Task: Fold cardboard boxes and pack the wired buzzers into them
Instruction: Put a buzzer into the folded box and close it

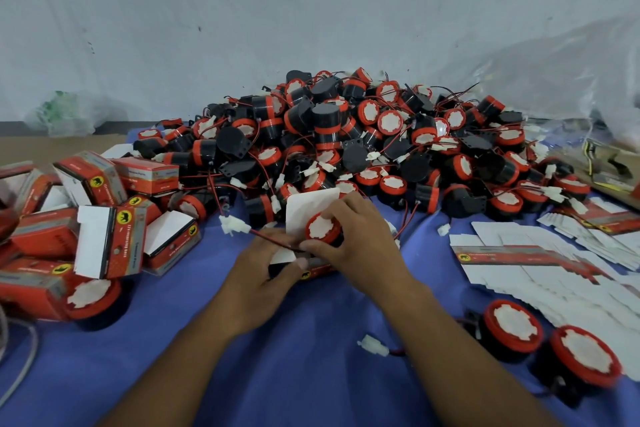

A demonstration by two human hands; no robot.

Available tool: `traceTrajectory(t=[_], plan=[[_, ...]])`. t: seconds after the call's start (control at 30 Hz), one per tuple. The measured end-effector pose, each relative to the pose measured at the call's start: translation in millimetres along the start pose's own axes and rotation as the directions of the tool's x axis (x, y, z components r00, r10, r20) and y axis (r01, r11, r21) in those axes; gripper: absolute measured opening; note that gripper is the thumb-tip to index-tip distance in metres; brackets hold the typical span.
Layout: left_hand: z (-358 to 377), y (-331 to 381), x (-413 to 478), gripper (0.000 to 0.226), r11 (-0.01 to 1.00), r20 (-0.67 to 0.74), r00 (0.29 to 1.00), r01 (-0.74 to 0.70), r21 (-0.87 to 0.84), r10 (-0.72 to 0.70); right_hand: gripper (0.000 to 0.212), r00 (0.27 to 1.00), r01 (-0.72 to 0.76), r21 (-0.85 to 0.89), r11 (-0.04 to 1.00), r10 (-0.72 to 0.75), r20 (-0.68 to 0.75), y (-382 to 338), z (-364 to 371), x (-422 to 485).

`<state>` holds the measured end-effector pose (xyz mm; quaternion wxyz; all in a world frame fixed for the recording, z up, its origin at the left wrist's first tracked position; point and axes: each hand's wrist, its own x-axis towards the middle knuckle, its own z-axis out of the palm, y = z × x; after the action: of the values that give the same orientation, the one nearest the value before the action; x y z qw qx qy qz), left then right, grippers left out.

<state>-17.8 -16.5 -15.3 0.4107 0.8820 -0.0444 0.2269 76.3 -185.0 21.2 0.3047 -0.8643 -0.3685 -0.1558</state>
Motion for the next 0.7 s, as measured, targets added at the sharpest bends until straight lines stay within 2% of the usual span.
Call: traceTrajectory(t=[0.17, 0.33, 0.4, 0.47, 0.53, 0.6, 0.7], plan=[[2, -1, 0, 0.028, 0.999, 0.007, 1.0, 0.009, -0.041, -0.009, 0.041, 0.985, 0.047, -0.047, 0.998, -0.038, 0.168, -1, 0, 2], [3, -3, 0, 0.027, 0.999, -0.024, 0.998, 0.054, 0.0, -0.054, 0.035, 0.985, 0.079, -0.09, 0.993, -0.064, 0.159, 0, -4, 0], [2, -1, 1, 0.032, 0.998, -0.021, 0.998, 0.063, 0.022, -0.063, 0.025, 0.995, 0.081, 0.032, 0.996, -0.082, 0.063, -5, -8, -1], [1, 4, 1, 0.033, 0.996, 0.03, 0.999, 0.008, 0.091, -0.011, 0.016, 0.997, 0.076, 0.256, 0.964, -0.072, -0.024, -15, -13, -1], [0, 9, 2, 0.033, 0.982, 0.126, 0.991, -0.067, 0.176, 0.045, 0.014, 0.997, 0.064, 0.465, 0.883, -0.075, 0.006, -25, -16, -2], [0, 12, 3, 0.028, 0.971, 0.185, 0.981, -0.102, 0.218, 0.062, 0.015, 0.996, 0.055, 0.553, 0.832, -0.084, 0.027, -31, -14, -3], [2, 15, 1, 0.024, 0.979, 0.105, 0.992, -0.089, 0.186, 0.07, 0.027, 1.0, 0.03, 0.632, 0.774, -0.021, -0.022, -30, -13, -3]])
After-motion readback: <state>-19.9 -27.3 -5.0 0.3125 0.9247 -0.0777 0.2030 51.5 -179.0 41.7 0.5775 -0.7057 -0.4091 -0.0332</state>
